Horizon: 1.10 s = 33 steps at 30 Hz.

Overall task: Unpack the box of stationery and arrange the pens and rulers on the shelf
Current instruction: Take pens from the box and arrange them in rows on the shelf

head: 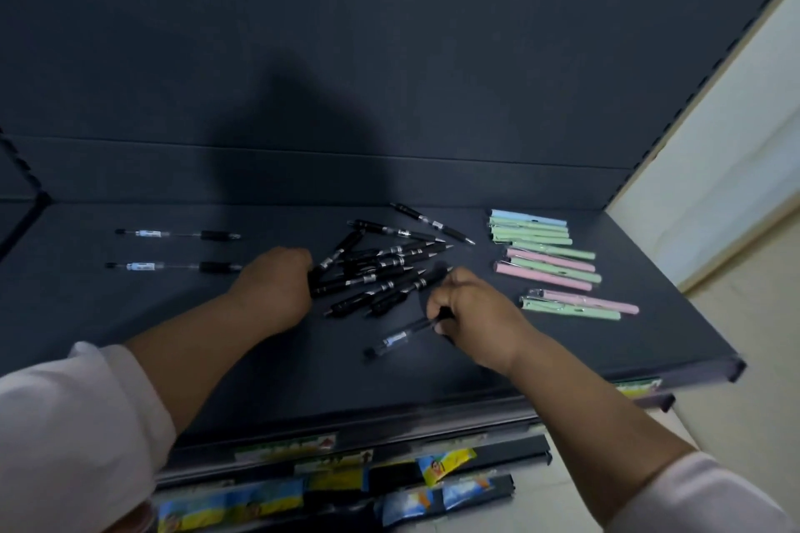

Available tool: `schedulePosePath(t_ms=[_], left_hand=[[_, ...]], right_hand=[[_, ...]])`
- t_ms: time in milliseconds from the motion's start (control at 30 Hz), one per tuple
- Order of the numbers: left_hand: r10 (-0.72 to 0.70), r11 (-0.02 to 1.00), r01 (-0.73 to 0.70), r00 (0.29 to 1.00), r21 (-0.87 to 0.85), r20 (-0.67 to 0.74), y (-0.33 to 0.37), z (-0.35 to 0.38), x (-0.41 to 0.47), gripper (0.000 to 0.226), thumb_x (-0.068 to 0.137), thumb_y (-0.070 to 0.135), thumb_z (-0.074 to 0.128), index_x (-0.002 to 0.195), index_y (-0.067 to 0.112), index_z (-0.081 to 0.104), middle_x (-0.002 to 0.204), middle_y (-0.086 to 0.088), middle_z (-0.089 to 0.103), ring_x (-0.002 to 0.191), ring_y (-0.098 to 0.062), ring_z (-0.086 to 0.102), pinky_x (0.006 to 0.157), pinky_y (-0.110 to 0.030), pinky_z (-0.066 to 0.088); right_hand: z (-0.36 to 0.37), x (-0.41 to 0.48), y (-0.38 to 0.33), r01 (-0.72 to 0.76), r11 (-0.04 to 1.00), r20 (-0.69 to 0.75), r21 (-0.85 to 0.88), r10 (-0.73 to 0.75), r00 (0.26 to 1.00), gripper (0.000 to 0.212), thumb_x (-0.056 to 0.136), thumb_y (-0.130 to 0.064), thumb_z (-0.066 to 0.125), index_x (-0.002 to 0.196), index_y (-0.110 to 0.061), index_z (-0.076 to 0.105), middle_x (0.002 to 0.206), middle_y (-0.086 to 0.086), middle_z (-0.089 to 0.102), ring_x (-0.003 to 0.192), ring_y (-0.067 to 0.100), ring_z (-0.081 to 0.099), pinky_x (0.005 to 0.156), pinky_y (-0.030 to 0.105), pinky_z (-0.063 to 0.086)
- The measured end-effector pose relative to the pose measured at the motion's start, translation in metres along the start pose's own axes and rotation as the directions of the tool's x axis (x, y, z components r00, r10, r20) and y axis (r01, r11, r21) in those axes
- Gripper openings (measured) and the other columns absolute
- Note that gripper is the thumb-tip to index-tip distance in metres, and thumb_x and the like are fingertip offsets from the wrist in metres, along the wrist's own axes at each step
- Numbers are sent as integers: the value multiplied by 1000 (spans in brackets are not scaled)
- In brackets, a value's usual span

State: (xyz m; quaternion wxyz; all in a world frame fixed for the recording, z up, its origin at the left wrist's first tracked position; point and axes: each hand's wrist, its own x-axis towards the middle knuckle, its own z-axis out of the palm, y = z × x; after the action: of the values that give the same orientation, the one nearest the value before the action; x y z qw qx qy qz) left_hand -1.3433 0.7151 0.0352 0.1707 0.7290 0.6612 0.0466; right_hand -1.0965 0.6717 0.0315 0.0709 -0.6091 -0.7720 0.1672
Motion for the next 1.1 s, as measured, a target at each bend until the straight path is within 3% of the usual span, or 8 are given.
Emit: schedulePosePath(t_ms=[133, 300, 467, 600, 833, 967, 1033, 1100], left_hand=[[-60, 998, 60, 997, -3, -44, -5, -5, 6, 21, 82, 4, 55, 98, 15, 63, 102, -6, 63, 93, -21, 58, 80, -33, 50], [-37, 999, 36, 998, -13, -49, 0, -5, 19, 32, 80, 0, 54, 101, 20, 65, 110, -3, 61, 100, -22, 58, 83, -30, 48], [-34, 998, 30, 997, -47, -72, 8, 2, 36, 23, 88, 17, 53, 105, 22, 67, 114, -3, 60, 103, -22, 58, 79, -24, 40], [-51, 997, 48, 997, -64, -56, 16, 5, 48, 16, 89, 32, 59, 101, 23, 66, 109, -1, 64, 98, -20, 61, 80, -25, 44], [-66, 998, 65, 997, 15, 32, 24, -1, 59, 16, 83, 12, 58, 90, 26, 58, 105, 1, 63, 90, -16, 55, 73, -21, 41], [-103, 994, 104, 994, 28, -31, 19, -10, 51, 14, 86, 21, 58, 100, 21, 59, 109, -4, 62, 100, -23, 59, 82, -26, 46], [-123, 992, 122, 991, -21, -56, 14, -16, 49, 16, 88, 19, 56, 103, 21, 58, 110, -3, 61, 102, -23, 58, 85, -28, 46], [-184, 968, 166, 980, -190, -81, 11, -20, 48, 15, 87, 10, 54, 91, 24, 57, 99, -2, 63, 91, -21, 59, 79, -26, 46]], right_hand=[[-2, 4, 6, 50, 999, -157, 19, -46, 987, 10, 83, -8, 65, 86, -17, 64, 93, -3, 56, 92, 19, 49, 81, 31, 44], [-26, 39, 17, -37, 976, -375, 216, 118, 919, 12, 89, -7, 57, 86, -18, 53, 84, 2, 59, 88, 26, 50, 76, 30, 39], [-37, 82, 31, -130, 961, -262, 243, 194, 945, 11, 91, -10, 55, 85, -16, 49, 82, 2, 58, 81, 25, 54, 71, 29, 41], [-32, 112, 44, -169, 960, -184, 223, 211, 960, 11, 90, -10, 56, 85, -18, 50, 86, 4, 59, 86, 26, 57, 72, 27, 41], [-25, 142, 46, -14, 953, -120, 302, 53, 991, 9, 88, -8, 60, 87, -16, 55, 88, 0, 58, 86, 18, 55, 74, 27, 41], [-19, 148, 33, 51, 923, -33, 381, -41, 999, 15, 89, -10, 61, 82, -21, 54, 85, -3, 60, 84, 16, 57, 73, 26, 43], [-17, 149, 26, 38, 885, 15, 464, -51, 999, 20, 91, -12, 59, 79, -25, 51, 86, 0, 65, 83, 20, 60, 71, 30, 45], [-21, 150, 20, 30, 843, -11, 537, -28, 1000, 19, 93, -11, 56, 82, -25, 50, 92, 4, 69, 88, 25, 64, 75, 33, 48]])
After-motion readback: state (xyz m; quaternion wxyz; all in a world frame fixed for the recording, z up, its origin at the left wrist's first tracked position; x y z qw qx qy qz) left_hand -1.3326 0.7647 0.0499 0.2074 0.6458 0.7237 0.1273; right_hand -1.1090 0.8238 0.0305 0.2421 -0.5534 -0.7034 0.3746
